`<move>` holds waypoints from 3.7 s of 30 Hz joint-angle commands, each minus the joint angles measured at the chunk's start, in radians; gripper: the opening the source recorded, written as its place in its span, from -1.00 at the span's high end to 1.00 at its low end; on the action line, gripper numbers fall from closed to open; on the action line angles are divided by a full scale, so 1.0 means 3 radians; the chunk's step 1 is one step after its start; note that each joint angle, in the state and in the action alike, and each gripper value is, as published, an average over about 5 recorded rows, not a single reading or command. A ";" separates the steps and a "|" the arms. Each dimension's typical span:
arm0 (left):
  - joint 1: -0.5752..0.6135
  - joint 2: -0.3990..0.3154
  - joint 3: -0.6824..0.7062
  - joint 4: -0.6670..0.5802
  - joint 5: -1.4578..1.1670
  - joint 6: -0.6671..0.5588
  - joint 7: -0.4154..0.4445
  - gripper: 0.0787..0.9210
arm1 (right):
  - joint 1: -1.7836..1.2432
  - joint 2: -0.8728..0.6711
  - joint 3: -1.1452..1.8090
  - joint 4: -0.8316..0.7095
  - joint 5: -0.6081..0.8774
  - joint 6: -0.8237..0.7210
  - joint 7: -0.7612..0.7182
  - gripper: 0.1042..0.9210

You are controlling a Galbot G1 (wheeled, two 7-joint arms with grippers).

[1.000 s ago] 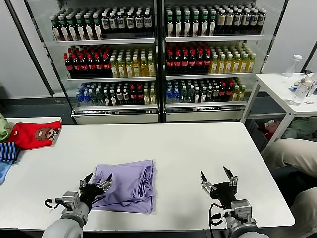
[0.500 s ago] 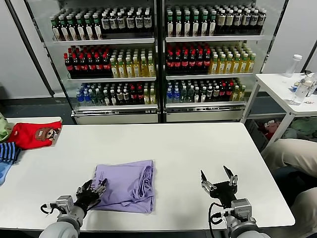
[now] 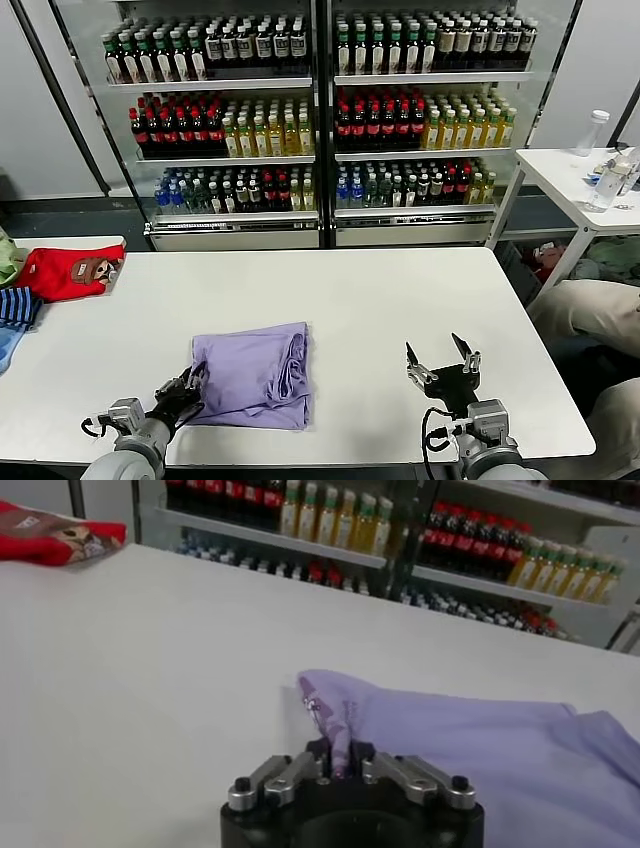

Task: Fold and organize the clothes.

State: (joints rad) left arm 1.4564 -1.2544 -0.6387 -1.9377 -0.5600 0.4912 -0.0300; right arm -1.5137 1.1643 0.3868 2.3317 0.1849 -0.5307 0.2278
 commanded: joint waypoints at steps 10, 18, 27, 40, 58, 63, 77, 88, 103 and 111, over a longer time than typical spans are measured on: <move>0.0219 0.1009 -0.1853 -0.0478 0.0767 0.0108 0.0345 0.92 | 0.0031 0.0023 -0.0016 -0.0008 0.0015 0.0021 -0.0015 -0.76; 0.0231 0.1192 -0.1476 -0.0762 0.0087 0.0309 0.0415 0.92 | 0.0092 0.0076 -0.0054 -0.0058 0.0037 0.0064 -0.0030 -0.76; -0.0035 0.0023 0.0855 -0.1378 0.0294 0.0307 0.0199 0.92 | -0.0004 0.0041 0.0008 -0.0044 0.0027 0.0069 -0.0025 -0.76; -0.0522 -0.0995 0.1640 -0.0743 0.0706 0.0174 -0.0027 0.86 | 0.0022 0.0010 0.0010 -0.0052 0.0014 0.0045 -0.0017 -0.76; -0.0224 -0.0180 0.0203 -0.0475 0.2275 -0.1388 0.0336 -0.30 | 0.0525 0.0152 -0.0540 -0.0488 0.0788 -0.0141 0.0218 -0.76; -0.0119 -0.0255 0.0258 -0.0463 0.2308 -0.1513 0.0347 -0.64 | 0.0348 0.0204 -0.0912 -0.0514 0.1043 -0.0158 0.0437 -0.76; -0.0134 -0.0341 0.0344 -0.0377 0.2325 -0.1523 0.0385 -0.77 | 0.0464 0.0301 -0.1132 -0.0657 0.1322 -0.0113 0.0764 -0.76; -0.0157 -0.0401 0.0387 -0.0375 0.2327 -0.1446 0.0410 -0.77 | 0.0720 0.0365 -0.1101 -0.0829 0.1736 -0.0129 0.0853 -0.76; -0.0172 -0.0391 0.0366 -0.0326 0.2303 -0.1452 0.0412 -0.77 | 0.0736 0.0400 -0.1107 -0.0873 0.2036 -0.0155 0.1027 -0.16; -0.0199 -0.0356 0.0307 -0.0298 0.2233 -0.1435 0.0402 -0.77 | 0.0949 0.0400 -0.1037 -0.0837 0.1946 -0.0115 0.0895 0.39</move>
State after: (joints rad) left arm 1.3975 -1.3641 -0.5388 -2.0304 0.1226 0.0587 0.0912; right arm -1.2856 1.2837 0.0642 2.0804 0.7587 -0.5721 0.5175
